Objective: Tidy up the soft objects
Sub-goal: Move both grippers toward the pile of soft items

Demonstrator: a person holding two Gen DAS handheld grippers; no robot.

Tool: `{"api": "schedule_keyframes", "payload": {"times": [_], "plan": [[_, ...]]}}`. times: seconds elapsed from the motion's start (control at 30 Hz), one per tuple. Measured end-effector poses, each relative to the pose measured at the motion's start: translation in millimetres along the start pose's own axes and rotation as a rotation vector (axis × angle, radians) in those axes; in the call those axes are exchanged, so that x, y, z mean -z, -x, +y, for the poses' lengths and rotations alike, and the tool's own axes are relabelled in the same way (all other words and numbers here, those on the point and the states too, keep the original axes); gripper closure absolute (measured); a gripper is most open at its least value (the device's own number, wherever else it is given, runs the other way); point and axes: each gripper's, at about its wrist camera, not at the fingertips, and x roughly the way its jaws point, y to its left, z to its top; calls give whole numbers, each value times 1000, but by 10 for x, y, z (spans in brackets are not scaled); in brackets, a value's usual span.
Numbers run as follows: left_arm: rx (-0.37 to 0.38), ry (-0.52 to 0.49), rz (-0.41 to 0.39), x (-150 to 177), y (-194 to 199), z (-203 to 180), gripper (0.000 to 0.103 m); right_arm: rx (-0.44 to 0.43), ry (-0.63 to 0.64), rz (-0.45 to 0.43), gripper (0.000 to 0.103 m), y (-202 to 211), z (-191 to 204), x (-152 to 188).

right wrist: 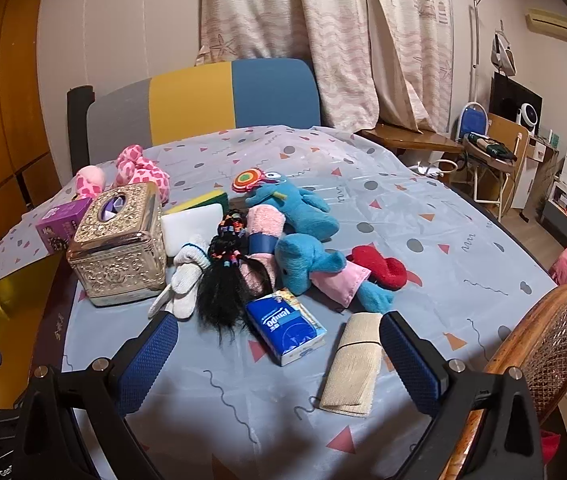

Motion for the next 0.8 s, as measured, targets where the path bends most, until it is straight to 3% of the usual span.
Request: {"api": "schedule_keyframes", "payload": {"times": [0.8], "plan": [[24,-50,48,11,-148,-124,0,60,-95,-13,0,-101,-581,-211]]}}
